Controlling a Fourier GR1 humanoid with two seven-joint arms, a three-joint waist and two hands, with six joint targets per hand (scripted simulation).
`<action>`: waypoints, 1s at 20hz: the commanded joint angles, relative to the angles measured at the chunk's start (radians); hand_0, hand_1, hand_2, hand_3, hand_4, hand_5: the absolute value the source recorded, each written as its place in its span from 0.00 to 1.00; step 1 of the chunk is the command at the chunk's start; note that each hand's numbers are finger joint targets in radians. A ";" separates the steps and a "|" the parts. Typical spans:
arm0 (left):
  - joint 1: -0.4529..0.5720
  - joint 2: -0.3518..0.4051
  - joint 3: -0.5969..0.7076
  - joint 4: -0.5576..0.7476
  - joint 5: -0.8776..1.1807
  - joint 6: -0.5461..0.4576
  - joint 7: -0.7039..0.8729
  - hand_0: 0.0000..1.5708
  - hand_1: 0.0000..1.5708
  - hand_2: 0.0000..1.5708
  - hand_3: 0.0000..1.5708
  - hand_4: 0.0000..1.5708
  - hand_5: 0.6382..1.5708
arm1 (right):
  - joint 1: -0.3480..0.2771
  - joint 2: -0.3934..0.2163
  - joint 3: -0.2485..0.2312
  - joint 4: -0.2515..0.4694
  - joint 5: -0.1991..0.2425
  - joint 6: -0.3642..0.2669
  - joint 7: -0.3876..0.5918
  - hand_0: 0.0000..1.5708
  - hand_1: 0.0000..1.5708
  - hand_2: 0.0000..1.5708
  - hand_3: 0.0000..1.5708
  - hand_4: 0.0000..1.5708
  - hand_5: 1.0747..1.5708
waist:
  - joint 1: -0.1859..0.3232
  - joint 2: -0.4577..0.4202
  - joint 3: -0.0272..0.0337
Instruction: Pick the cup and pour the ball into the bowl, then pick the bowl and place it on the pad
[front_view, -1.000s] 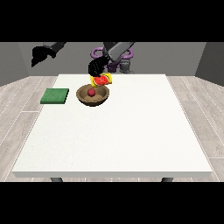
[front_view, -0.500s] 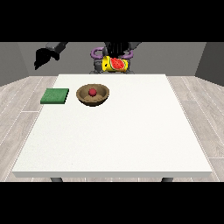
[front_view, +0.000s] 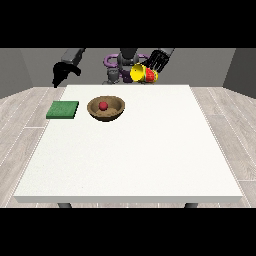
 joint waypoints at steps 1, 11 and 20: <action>0.011 -0.106 0.187 -0.095 0.320 -0.077 -0.066 0.37 0.37 0.25 0.22 0.73 0.89 | -0.012 0.025 0.011 -0.012 -0.011 0.009 0.008 0.00 0.00 0.32 0.40 0.39 1.00 | 0.006 0.051 -0.0109; -0.018 0.028 0.540 -0.182 0.934 -0.675 -0.042 0.00 0.00 0.00 0.00 0.24 0.96 | 0.046 0.111 -0.003 -0.022 -0.047 -0.020 -0.019 0.00 0.00 0.21 0.17 0.36 1.00 | 0.107 0.074 0.0018; 0.004 0.313 0.708 -0.071 1.121 -0.921 0.049 0.00 0.00 0.00 0.00 0.17 0.98 | 0.075 0.209 0.072 -0.056 -0.014 -0.054 -0.062 0.00 0.00 0.00 0.00 0.00 1.00 | 0.028 0.099 0.0056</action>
